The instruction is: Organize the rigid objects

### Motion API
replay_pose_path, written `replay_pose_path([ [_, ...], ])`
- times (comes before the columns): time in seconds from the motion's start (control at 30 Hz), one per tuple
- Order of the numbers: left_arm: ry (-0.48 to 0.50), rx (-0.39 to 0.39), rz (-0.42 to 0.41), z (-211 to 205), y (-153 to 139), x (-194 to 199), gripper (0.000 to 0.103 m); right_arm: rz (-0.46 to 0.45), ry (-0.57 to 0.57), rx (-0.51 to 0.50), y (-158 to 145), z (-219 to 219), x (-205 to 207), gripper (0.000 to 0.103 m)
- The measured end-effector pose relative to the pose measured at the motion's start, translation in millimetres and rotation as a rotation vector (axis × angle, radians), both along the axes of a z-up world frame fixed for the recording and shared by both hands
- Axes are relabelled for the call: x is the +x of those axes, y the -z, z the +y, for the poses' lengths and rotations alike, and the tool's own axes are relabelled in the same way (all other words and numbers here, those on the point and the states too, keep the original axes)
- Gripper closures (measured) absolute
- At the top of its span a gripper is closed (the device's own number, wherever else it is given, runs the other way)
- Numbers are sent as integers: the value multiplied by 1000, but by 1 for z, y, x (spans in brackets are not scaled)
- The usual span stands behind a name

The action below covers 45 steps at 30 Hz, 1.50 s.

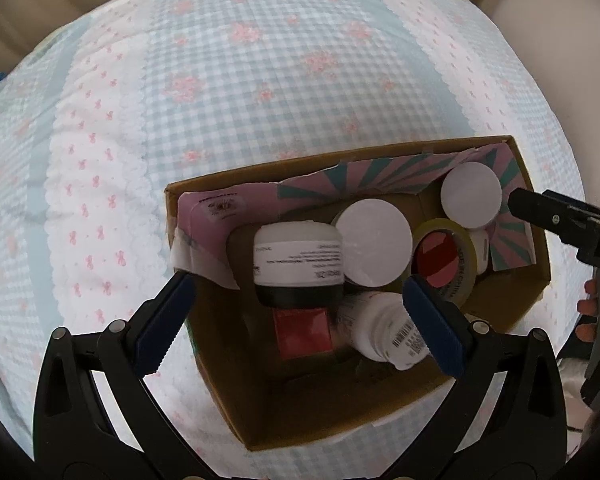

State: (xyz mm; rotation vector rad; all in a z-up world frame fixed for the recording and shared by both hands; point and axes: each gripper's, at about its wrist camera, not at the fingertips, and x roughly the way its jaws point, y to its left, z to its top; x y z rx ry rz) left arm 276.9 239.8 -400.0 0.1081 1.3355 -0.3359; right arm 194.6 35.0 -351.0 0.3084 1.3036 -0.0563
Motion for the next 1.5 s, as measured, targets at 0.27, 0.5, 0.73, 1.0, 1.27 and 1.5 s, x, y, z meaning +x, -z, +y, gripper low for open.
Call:
replay_pose_path([
  [0.27, -68, 1, -71, -4, -49, -22, 0, -43, -57, 16, -31, 0, -11, 0],
  [0.5, -156, 6, -156, -23, -122, -53, 0, -115, -99, 16, -98, -14, -30, 0],
  [0.73, -243, 0, -342, -49, -234, -105, 0, -267, -170, -68, -221, -39, -69, 0],
  [1.0, -273, -57, -619, -81, -345, -174, 0, -470, -177, -155, -329, -70, -127, 0],
  [1.27, -254, -35, -751, -109, -376, -207, 0, -585, -153, -198, -359, -78, -168, 0],
  [1.5, -244, -19, -785, -125, -380, -222, 0, -627, -121, -237, -365, -84, -183, 0],
])
